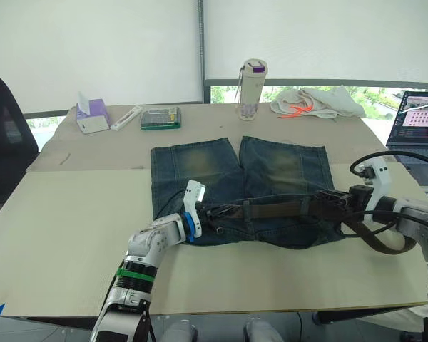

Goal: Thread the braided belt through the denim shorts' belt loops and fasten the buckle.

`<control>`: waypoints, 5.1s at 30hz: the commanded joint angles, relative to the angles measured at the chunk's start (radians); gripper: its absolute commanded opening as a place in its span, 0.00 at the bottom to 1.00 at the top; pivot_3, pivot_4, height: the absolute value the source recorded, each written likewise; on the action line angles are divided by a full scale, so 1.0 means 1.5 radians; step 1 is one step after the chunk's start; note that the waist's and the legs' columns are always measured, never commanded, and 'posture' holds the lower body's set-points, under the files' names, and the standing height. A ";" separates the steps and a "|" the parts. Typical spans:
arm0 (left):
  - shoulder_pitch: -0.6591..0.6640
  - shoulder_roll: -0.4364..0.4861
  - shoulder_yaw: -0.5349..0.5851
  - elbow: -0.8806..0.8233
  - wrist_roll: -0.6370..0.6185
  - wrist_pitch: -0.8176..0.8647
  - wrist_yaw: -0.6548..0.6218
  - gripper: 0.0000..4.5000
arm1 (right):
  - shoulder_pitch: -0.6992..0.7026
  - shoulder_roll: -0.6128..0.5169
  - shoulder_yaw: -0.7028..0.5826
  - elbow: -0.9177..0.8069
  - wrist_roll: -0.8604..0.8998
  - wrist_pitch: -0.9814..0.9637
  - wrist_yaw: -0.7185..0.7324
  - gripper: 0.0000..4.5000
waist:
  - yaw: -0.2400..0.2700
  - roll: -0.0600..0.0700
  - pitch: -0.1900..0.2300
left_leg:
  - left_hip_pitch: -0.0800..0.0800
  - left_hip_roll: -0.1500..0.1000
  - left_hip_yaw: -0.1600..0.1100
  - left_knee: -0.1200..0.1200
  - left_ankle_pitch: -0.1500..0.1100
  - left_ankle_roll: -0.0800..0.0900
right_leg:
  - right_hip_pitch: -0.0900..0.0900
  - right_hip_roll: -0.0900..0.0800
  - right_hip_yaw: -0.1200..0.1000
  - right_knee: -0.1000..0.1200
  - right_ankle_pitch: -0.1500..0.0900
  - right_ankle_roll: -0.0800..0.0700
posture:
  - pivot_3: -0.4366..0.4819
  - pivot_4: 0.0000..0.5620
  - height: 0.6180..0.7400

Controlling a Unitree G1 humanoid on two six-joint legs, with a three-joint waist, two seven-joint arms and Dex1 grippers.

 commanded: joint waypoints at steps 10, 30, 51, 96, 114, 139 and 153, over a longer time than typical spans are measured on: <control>0.040 0.093 0.044 -0.043 0.001 -0.007 -0.011 0.00 | 0.017 -0.048 0.025 0.036 -0.142 -0.167 0.014 0.02 | 0.001 0.000 0.000 | 0.000 0.000 0.000 0.000 0.000 0.000 | 0.000 0.000 0.000 0.000 0.000 0.000 | 0.48 0.27 1.00; 0.016 0.098 0.048 -0.087 -0.018 -0.012 -0.001 0.00 | 0.015 -0.075 0.033 0.162 -0.235 -0.372 0.010 0.02 | 0.007 0.000 0.000 | 0.000 -0.001 0.000 0.000 0.000 0.000 | 0.000 -0.002 0.000 0.000 0.000 0.000 | 0.48 0.27 1.00; 0.025 0.060 -0.008 -0.170 -0.080 0.036 -0.013 0.00 | 0.013 -0.017 0.031 0.127 -0.213 -0.347 0.004 0.02 | 0.003 0.000 0.000 | 0.000 -0.001 0.000 0.000 0.000 0.000 | 0.000 -0.001 0.000 0.000 0.000 0.000 | 0.48 0.27 1.00; 0.037 -0.023 -0.020 -0.136 -0.032 0.000 0.039 0.00 | -0.005 -0.095 -0.030 0.269 -0.251 -0.446 0.016 0.08 | 0.007 0.001 0.000 | 0.000 -0.001 0.003 0.001 0.000 0.000 | 0.001 -0.001 0.001 0.000 0.000 0.000 | 0.48 0.27 1.00; 0.052 -0.050 0.039 -0.136 -0.088 0.053 0.093 0.00 | 0.149 0.137 -0.043 -0.236 0.227 0.032 0.023 0.96 | 0.003 0.001 -0.001 | 0.001 0.001 -0.002 0.001 0.000 0.000 | 0.001 0.000 0.001 0.001 0.000 0.000 | 0.48 0.27 1.00; 0.056 -0.032 0.091 -0.158 -0.205 0.124 0.090 0.00 | 0.103 0.440 -0.053 -0.192 0.365 0.038 -0.258 0.85 | -0.002 0.001 -0.001 | 0.001 0.000 -0.002 0.000 0.000 0.000 | 0.000 0.000 0.001 0.001 0.000 0.000 | 0.48 0.27 1.00; 0.049 -0.017 0.074 -0.149 -0.191 0.108 0.081 0.00 | 0.114 0.411 -0.033 -0.204 0.381 0.035 -0.242 0.01 | -0.003 0.001 -0.001 | 0.001 0.000 -0.002 0.000 0.000 0.000 | 0.000 0.000 0.001 0.001 0.000 0.000 | 0.48 0.27 1.00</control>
